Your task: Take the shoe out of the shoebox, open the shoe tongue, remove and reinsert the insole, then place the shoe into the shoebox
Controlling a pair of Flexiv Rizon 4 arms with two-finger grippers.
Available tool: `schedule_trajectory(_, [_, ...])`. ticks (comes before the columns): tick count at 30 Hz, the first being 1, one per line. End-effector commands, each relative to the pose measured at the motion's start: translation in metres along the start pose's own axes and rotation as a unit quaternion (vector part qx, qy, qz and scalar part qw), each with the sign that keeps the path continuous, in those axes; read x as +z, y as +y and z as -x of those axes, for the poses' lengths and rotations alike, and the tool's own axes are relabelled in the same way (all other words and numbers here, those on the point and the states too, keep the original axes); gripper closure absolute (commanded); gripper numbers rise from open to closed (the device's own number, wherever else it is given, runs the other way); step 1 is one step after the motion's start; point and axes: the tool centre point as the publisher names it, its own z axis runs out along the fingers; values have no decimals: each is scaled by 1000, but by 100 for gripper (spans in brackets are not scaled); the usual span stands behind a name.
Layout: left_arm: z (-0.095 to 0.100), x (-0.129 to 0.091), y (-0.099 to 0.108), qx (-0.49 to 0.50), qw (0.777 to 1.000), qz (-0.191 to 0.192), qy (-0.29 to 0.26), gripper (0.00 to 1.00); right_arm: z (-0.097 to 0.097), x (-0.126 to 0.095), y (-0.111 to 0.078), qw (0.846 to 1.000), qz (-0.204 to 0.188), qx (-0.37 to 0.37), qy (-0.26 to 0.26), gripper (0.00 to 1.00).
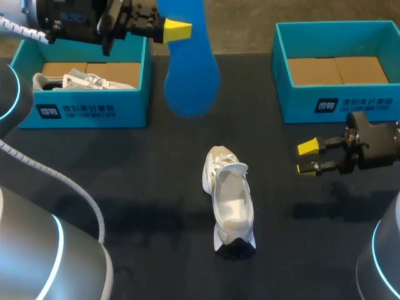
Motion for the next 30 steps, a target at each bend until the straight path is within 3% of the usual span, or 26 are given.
schedule_trajectory(1, [13,-2,9,38,999,-1,12,100,0,1,0,1000,1,0,-1,0])
schedule_trajectory(6, [19,-1,28,146,988,51,-13,100,0,1,0,1000,1,0,-1,0])
schedule_trajectory(18, [19,-1,28,146,988,51,-13,100,0,1,0,1000,1,0,-1,0])
schedule_trajectory(20, [14,0,30,209,974,76,-33,100,0,1,0,1000,1,0,-1,0])
schedule_trajectory(27, [8,5,66,364,929,49,-55,100,0,1,0,1000,1,0,-1,0])
schedule_trajectory(30, [5,3,74,413,909,-1,-63,100,0,1,0,1000,1,0,-1,0])
